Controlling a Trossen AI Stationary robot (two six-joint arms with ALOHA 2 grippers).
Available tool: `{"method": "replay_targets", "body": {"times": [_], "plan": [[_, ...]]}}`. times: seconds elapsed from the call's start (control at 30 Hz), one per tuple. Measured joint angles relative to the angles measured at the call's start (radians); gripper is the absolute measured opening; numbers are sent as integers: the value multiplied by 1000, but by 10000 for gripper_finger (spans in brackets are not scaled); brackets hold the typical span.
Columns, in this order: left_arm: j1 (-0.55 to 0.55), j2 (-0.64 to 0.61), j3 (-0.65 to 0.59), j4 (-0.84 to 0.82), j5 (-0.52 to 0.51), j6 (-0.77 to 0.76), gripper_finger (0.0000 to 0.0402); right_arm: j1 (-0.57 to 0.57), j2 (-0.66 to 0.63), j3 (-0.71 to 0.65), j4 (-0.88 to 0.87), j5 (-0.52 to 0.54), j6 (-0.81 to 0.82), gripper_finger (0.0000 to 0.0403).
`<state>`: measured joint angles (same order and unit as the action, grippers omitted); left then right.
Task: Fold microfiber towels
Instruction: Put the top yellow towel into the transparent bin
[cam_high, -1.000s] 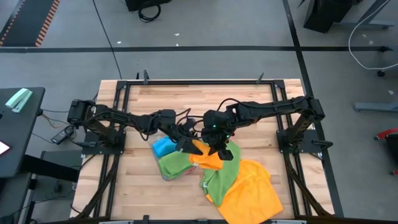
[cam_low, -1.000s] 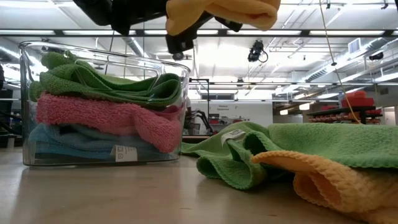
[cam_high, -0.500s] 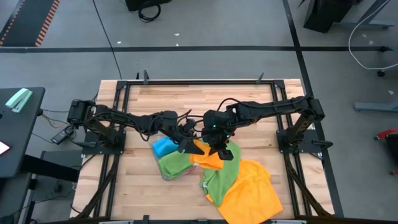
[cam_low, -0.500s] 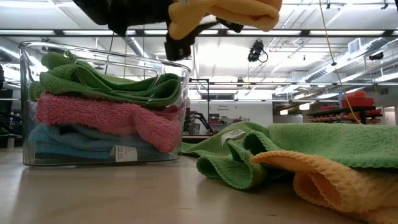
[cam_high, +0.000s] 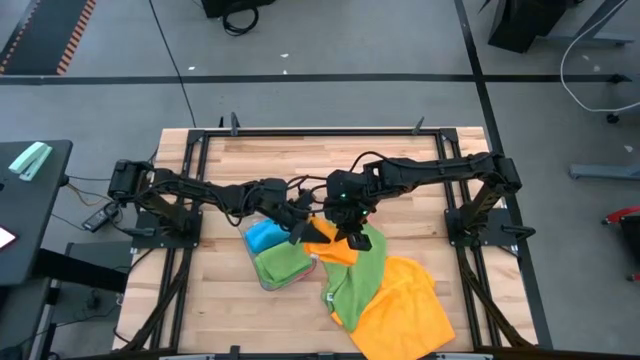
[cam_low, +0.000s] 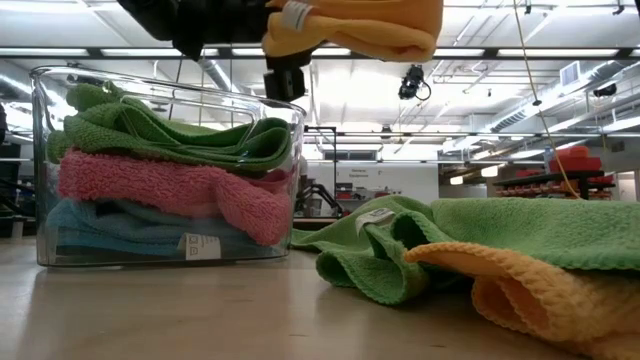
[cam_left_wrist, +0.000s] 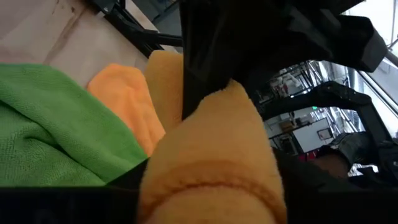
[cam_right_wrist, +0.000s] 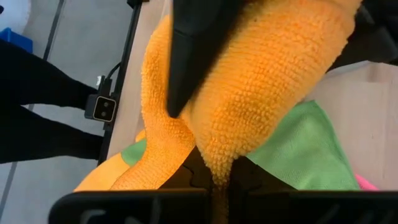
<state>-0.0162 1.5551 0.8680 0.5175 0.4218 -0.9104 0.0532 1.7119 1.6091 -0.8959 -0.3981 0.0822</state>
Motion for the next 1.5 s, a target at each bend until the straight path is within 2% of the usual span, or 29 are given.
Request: {"method": "replay_targets", "body": {"times": [0.47,0.6,0.8,0.93,1.03,1.17,1.3,1.5], "plan": [[5,0,0,-1,-3,7,32,-5,-1,0,0,-20,51,17],[0,0,0,0,-4,-5,25,-5,-1,0,2,-29,70,35],[-35,-1,1,4,-46,-108,35,-20,-5,0,-10,-37,90,124],[-92,-22,3,-46,-154,-151,31,-44,-27,0,-62,-56,89,172],[-141,-42,0,-196,-262,-162,25,-62,-50,0,-103,-56,76,190],[-192,-71,0,-373,-421,-246,29,-82,-84,0,-143,-40,59,195],[-231,-112,-2,-471,-558,-354,41,-103,-109,0,-164,-21,41,191],[-282,-182,2,-504,-707,-470,26,-140,-143,0,-184,-18,6,189]]}}
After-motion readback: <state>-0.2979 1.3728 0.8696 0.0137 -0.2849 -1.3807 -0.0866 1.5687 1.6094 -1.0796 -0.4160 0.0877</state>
